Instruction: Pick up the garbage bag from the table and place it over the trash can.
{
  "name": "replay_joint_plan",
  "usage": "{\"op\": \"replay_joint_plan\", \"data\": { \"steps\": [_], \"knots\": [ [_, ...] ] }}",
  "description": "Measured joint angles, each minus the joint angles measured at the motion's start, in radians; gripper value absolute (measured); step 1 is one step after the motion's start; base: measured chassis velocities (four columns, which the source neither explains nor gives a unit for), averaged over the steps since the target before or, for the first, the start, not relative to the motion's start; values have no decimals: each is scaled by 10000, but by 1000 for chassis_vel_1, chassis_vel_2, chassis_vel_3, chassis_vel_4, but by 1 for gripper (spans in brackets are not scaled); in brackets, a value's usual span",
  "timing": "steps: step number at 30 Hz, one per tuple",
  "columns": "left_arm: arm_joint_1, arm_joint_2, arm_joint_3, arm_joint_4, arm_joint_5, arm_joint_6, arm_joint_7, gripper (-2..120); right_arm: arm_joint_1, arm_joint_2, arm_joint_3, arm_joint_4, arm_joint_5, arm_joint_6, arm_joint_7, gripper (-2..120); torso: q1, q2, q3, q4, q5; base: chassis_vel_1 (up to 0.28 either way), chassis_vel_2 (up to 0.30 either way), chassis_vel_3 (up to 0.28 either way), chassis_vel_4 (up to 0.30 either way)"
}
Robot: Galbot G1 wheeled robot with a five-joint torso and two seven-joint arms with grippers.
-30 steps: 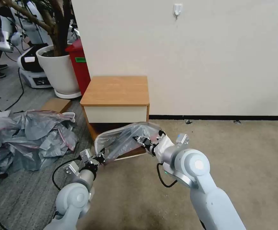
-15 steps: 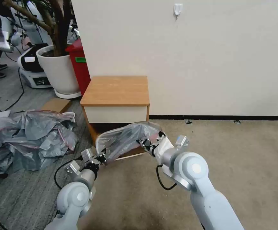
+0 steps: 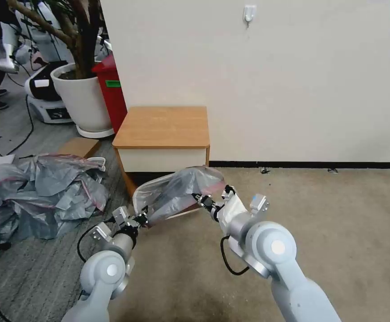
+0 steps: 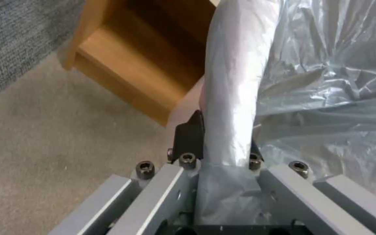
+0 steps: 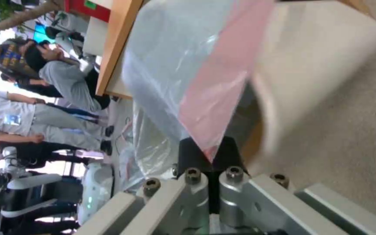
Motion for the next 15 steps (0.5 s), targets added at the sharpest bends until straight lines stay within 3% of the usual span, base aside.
{"op": "replay_joint_plan", "data": {
  "steps": [15],
  "knots": [
    [-233,-35,-85,59,-495,-106,-491,4,-545,-219,248,9,-256,-7,-129,0,0,0,0,0,-1,0,0,0,0]
  ]
}}
